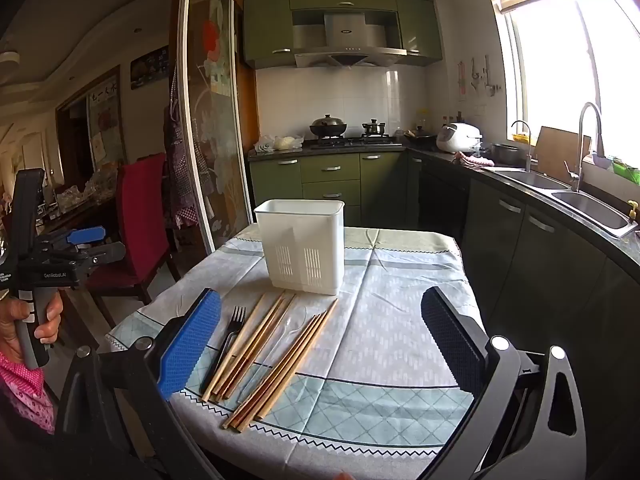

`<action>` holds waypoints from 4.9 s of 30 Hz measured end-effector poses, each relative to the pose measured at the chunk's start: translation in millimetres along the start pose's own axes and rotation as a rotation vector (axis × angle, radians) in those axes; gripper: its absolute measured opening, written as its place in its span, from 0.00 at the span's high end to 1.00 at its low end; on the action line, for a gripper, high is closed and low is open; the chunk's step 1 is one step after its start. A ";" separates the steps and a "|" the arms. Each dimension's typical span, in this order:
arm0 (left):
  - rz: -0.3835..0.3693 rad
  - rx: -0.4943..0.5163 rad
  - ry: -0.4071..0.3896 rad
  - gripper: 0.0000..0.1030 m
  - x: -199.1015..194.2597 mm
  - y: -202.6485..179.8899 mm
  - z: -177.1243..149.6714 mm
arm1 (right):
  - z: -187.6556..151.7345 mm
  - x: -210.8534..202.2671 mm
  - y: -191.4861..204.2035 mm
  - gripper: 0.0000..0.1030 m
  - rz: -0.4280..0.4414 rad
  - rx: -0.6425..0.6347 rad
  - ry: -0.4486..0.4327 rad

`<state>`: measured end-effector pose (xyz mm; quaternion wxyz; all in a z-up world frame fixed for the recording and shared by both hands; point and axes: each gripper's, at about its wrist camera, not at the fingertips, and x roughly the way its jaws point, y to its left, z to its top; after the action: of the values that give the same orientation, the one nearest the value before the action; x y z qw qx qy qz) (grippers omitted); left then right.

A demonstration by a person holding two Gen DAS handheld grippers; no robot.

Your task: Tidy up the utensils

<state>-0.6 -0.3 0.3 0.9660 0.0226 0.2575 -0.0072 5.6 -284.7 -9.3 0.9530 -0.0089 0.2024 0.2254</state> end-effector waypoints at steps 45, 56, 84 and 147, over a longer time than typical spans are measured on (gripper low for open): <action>-0.004 -0.009 0.008 0.06 -2.7 1.5 -1.2 | -3.7 9.5 1.7 0.04 0.000 0.002 0.007; -0.006 -0.007 0.010 0.06 -0.4 0.0 -5.3 | -3.6 9.6 1.5 0.04 0.001 0.003 0.008; -0.006 -0.003 0.012 0.06 0.1 -1.1 -10.9 | -3.3 9.8 1.3 0.04 0.001 0.003 0.010; -0.048 -0.227 0.902 0.80 228.8 -27.4 -52.6 | -21.9 190.9 -47.9 0.38 0.150 0.186 0.630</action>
<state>170.9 -25.7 -160.2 0.7536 -0.0883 0.6514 0.0091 173.9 -248.8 -107.3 0.8210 0.0241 0.5067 0.2618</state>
